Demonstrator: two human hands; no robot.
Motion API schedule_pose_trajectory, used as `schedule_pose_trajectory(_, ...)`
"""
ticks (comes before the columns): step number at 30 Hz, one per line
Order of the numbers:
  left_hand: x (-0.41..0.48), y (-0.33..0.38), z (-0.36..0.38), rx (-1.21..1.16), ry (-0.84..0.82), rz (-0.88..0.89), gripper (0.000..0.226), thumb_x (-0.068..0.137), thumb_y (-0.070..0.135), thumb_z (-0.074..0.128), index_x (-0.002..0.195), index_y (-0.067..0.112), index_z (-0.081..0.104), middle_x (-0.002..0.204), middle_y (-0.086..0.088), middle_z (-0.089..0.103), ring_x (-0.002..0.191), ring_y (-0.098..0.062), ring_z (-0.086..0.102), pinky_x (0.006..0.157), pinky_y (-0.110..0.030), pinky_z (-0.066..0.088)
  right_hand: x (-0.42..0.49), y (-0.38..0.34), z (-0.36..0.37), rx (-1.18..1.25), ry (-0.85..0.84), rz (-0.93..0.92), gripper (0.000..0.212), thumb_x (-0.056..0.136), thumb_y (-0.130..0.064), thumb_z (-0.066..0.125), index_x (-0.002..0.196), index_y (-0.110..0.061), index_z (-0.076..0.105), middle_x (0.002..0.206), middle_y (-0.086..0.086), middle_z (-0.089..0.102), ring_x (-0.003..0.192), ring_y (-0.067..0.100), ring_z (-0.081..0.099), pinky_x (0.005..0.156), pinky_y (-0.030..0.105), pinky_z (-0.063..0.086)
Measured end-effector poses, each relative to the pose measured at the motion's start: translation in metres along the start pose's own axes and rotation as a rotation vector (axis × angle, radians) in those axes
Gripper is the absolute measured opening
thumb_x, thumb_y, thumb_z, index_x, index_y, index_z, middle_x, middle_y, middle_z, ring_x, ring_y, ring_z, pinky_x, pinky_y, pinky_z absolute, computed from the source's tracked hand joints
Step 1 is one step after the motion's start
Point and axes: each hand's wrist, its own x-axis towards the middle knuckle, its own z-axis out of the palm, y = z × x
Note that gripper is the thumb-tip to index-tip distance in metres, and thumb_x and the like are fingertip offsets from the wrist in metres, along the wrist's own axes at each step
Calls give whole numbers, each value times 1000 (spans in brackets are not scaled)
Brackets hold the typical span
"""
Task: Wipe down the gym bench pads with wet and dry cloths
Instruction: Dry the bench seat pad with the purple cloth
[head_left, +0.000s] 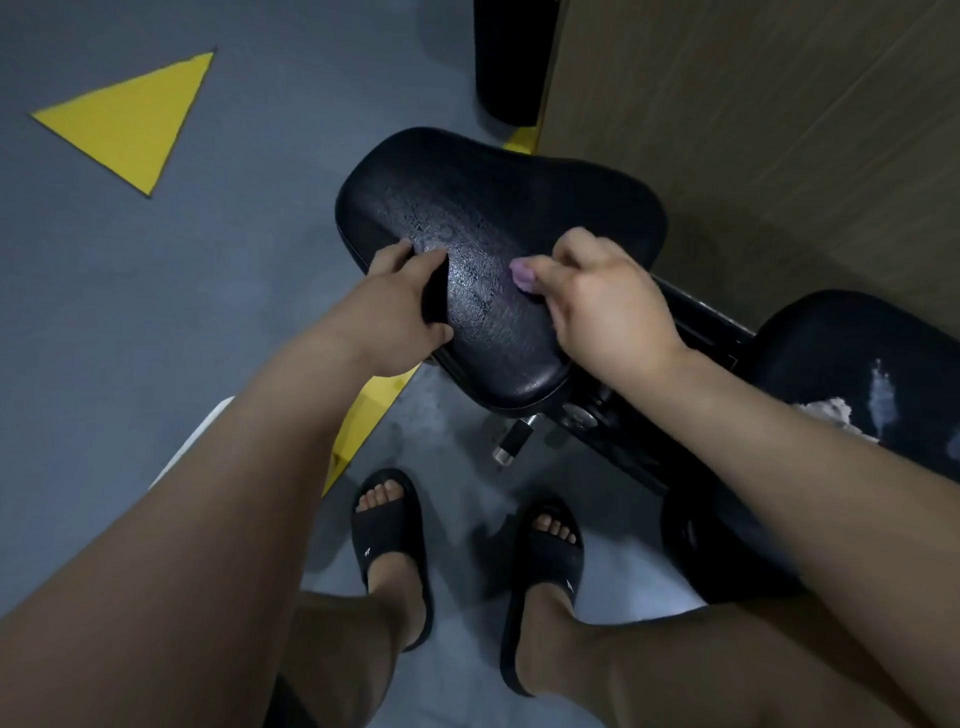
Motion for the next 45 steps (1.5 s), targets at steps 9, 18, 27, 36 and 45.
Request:
schedule_pose_trajectory(9,3,-7,1,1,36,28,81,91,17,71,159,29,27,168,-4,6,150,-21,29,115,-23,24,-34,-47,1,189,-239,-397,25,96,-17,53,115,-20,69,98,4,55,87,27,51,73,41,50)
schedule_pose_trajectory(18,-3,-17,-2,-17,-7,38,88,88,16,74,159,34,24,168,0,2,146,-23,35,114,-27,30,2,-27,3,164,-54,-183,18,98,-18,64,113,-18,73,94,6,55,79,27,50,67,40,50)
schedule_pose_trajectory(27,1,-5,-3,-37,37,-26,77,92,5,57,160,20,24,167,-8,5,151,-23,25,116,-23,21,17,-20,2,120,-24,-165,20,96,-17,66,113,-23,75,90,4,52,81,28,54,69,38,51)
schedule_pose_trajectory(36,6,18,-1,32,1,-61,94,86,41,72,160,26,17,166,-13,0,153,-35,13,121,-35,21,-3,-26,-2,170,-122,-270,35,88,-4,58,119,-15,70,97,8,53,84,28,52,72,37,49)
schedule_pose_trajectory(45,6,19,-1,-23,-36,-115,105,77,53,79,158,37,14,167,-4,-10,155,-33,3,124,-45,19,38,35,7,137,127,127,25,97,-16,51,105,-16,75,90,8,51,81,33,59,72,45,56)
